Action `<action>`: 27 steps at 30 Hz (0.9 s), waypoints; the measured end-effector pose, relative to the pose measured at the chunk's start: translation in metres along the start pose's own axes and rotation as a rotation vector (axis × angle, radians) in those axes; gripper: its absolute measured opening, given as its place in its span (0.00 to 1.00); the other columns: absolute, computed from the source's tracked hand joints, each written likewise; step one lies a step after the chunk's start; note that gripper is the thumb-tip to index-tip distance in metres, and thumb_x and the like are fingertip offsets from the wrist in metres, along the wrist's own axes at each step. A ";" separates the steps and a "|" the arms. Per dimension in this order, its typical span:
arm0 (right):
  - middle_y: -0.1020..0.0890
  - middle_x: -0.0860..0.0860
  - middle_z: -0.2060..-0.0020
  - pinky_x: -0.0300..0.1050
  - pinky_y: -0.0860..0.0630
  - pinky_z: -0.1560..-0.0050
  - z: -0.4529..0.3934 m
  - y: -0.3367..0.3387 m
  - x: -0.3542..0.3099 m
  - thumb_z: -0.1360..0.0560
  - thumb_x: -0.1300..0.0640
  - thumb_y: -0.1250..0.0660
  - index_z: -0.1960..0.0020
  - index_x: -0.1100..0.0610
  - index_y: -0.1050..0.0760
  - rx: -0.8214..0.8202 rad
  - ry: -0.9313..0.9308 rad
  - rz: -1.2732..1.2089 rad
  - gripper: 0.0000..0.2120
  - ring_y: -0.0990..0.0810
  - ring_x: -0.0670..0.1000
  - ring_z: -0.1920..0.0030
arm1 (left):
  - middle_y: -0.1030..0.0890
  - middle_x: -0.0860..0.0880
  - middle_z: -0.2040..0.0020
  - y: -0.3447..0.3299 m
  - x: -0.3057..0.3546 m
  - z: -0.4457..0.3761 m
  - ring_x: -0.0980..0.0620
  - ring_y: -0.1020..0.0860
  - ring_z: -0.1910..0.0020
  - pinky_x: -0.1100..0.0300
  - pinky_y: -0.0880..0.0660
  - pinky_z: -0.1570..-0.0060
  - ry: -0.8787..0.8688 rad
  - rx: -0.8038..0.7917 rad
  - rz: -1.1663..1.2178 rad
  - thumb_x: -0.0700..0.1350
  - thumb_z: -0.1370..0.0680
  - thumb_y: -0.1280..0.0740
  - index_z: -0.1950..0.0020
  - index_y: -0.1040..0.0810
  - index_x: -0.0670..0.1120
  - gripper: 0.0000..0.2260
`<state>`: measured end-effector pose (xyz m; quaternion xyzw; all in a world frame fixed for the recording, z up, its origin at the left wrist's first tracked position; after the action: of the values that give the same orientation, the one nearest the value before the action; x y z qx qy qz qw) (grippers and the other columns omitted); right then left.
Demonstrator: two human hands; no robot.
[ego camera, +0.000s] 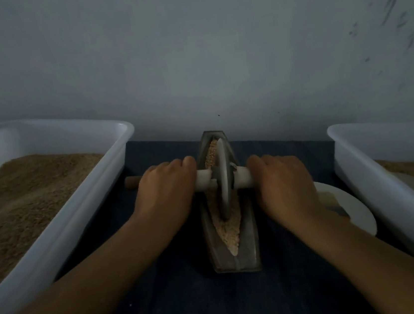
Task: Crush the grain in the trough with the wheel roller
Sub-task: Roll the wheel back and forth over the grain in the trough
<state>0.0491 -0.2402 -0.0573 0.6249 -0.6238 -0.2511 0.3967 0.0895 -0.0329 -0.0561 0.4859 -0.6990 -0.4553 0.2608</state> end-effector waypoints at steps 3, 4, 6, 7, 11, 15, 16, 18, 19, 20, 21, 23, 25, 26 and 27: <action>0.26 0.51 0.71 0.45 0.48 0.67 -0.019 -0.012 0.007 0.35 0.60 0.26 0.63 0.55 0.30 0.004 -0.001 0.030 0.12 0.29 0.55 0.72 | 0.21 0.51 0.50 -0.010 -0.006 -0.022 0.49 0.22 0.53 0.56 0.32 0.55 -0.014 0.007 0.024 0.47 0.27 0.29 0.47 0.32 0.51 0.14; 0.25 0.51 0.71 0.45 0.49 0.68 -0.025 -0.015 0.008 0.35 0.59 0.26 0.63 0.54 0.30 -0.002 0.002 0.046 0.12 0.28 0.55 0.71 | 0.21 0.50 0.50 -0.013 -0.008 -0.030 0.49 0.22 0.52 0.56 0.33 0.57 -0.007 0.005 0.021 0.47 0.27 0.29 0.47 0.31 0.51 0.14; 0.23 0.51 0.68 0.46 0.50 0.69 -0.039 -0.021 0.012 0.34 0.57 0.26 0.61 0.53 0.29 -0.007 0.000 0.064 0.11 0.25 0.56 0.69 | 0.21 0.49 0.49 -0.018 -0.011 -0.044 0.48 0.21 0.53 0.56 0.34 0.59 0.014 -0.005 0.012 0.47 0.26 0.29 0.45 0.30 0.50 0.14; 0.21 0.51 0.66 0.46 0.50 0.69 -0.046 -0.025 0.015 0.33 0.55 0.27 0.59 0.52 0.27 -0.010 -0.004 0.053 0.09 0.23 0.55 0.66 | 0.20 0.49 0.50 -0.021 -0.012 -0.050 0.48 0.21 0.53 0.56 0.33 0.59 0.025 -0.006 0.011 0.47 0.26 0.29 0.44 0.29 0.50 0.14; 0.19 0.51 0.57 0.44 0.41 0.68 -0.069 -0.036 0.022 0.29 0.52 0.29 0.51 0.49 0.24 -0.077 -0.015 -0.014 0.08 0.20 0.56 0.57 | 0.20 0.48 0.50 -0.025 -0.014 -0.066 0.47 0.21 0.54 0.54 0.32 0.61 0.055 -0.021 -0.004 0.47 0.24 0.31 0.45 0.29 0.50 0.11; 0.18 0.50 0.57 0.43 0.40 0.67 -0.068 -0.036 0.021 0.29 0.51 0.30 0.51 0.48 0.24 -0.074 -0.034 -0.004 0.07 0.20 0.55 0.57 | 0.20 0.48 0.49 -0.023 -0.012 -0.066 0.47 0.21 0.53 0.54 0.30 0.59 0.051 -0.054 -0.017 0.46 0.24 0.32 0.45 0.29 0.49 0.10; 0.19 0.49 0.58 0.43 0.41 0.67 -0.063 -0.035 0.020 0.28 0.50 0.30 0.51 0.49 0.24 -0.060 -0.037 0.000 0.07 0.20 0.54 0.58 | 0.20 0.48 0.49 -0.022 -0.011 -0.063 0.48 0.21 0.53 0.55 0.31 0.59 0.052 -0.058 -0.027 0.46 0.23 0.32 0.45 0.29 0.49 0.10; 0.19 0.49 0.60 0.44 0.43 0.67 -0.050 -0.030 0.017 0.29 0.51 0.30 0.53 0.50 0.25 -0.038 -0.028 0.021 0.07 0.21 0.54 0.61 | 0.21 0.48 0.50 -0.019 -0.008 -0.054 0.48 0.22 0.54 0.55 0.33 0.59 0.047 -0.077 -0.045 0.46 0.23 0.32 0.46 0.29 0.49 0.09; 0.20 0.49 0.62 0.45 0.44 0.67 -0.043 -0.027 0.015 0.30 0.52 0.29 0.55 0.51 0.26 -0.027 -0.019 0.032 0.08 0.22 0.55 0.62 | 0.21 0.49 0.51 -0.017 -0.006 -0.049 0.49 0.22 0.55 0.55 0.33 0.59 0.042 -0.088 -0.052 0.46 0.23 0.32 0.46 0.30 0.49 0.09; 0.20 0.50 0.64 0.45 0.45 0.67 -0.035 -0.023 0.013 0.32 0.54 0.28 0.57 0.52 0.27 -0.014 -0.011 0.040 0.09 0.22 0.55 0.65 | 0.20 0.49 0.51 -0.014 -0.005 -0.043 0.49 0.22 0.55 0.55 0.33 0.59 0.035 -0.090 -0.059 0.46 0.23 0.32 0.46 0.30 0.49 0.09; 0.21 0.50 0.66 0.45 0.45 0.67 -0.027 -0.019 0.011 0.33 0.55 0.26 0.59 0.53 0.27 -0.002 -0.008 0.041 0.10 0.23 0.56 0.67 | 0.20 0.49 0.51 -0.011 -0.003 -0.038 0.49 0.22 0.55 0.55 0.33 0.59 0.027 -0.082 -0.067 0.46 0.23 0.32 0.46 0.30 0.49 0.09; 0.23 0.50 0.68 0.44 0.45 0.67 -0.012 -0.010 0.007 0.34 0.57 0.26 0.60 0.53 0.28 -0.001 -0.009 0.022 0.10 0.25 0.55 0.69 | 0.20 0.49 0.51 -0.004 0.000 -0.024 0.49 0.21 0.55 0.56 0.34 0.59 0.011 -0.050 -0.084 0.47 0.24 0.32 0.46 0.29 0.49 0.10; 0.24 0.50 0.69 0.43 0.44 0.68 0.002 -0.001 0.005 0.34 0.58 0.25 0.60 0.53 0.28 -0.001 -0.007 -0.011 0.11 0.27 0.54 0.70 | 0.20 0.50 0.51 0.003 0.004 -0.009 0.50 0.21 0.54 0.57 0.34 0.58 -0.011 -0.017 -0.082 0.48 0.25 0.31 0.46 0.29 0.50 0.10; 0.25 0.50 0.70 0.43 0.44 0.68 0.007 0.004 0.004 0.35 0.59 0.25 0.61 0.54 0.27 0.009 -0.002 -0.033 0.11 0.27 0.54 0.71 | 0.20 0.50 0.50 0.006 0.006 -0.002 0.50 0.22 0.54 0.57 0.34 0.57 -0.019 -0.003 -0.070 0.48 0.25 0.30 0.46 0.29 0.50 0.11; 0.25 0.50 0.70 0.42 0.43 0.68 0.012 0.009 0.002 0.35 0.60 0.25 0.61 0.54 0.27 0.021 0.005 -0.055 0.11 0.28 0.53 0.72 | 0.20 0.51 0.50 0.008 0.006 0.005 0.51 0.22 0.54 0.57 0.34 0.56 -0.026 0.007 -0.055 0.49 0.26 0.29 0.46 0.29 0.51 0.12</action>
<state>0.0345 -0.2438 -0.0560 0.6466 -0.6078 -0.2540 0.3847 0.0795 -0.0359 -0.0517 0.4999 -0.6904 -0.4660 0.2373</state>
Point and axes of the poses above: each hand's wrist, its own z-axis away from the middle knuckle, its own y-axis out of the back of the hand, x = y × z, the point moved 1 cm from there along -z, towards the middle knuckle
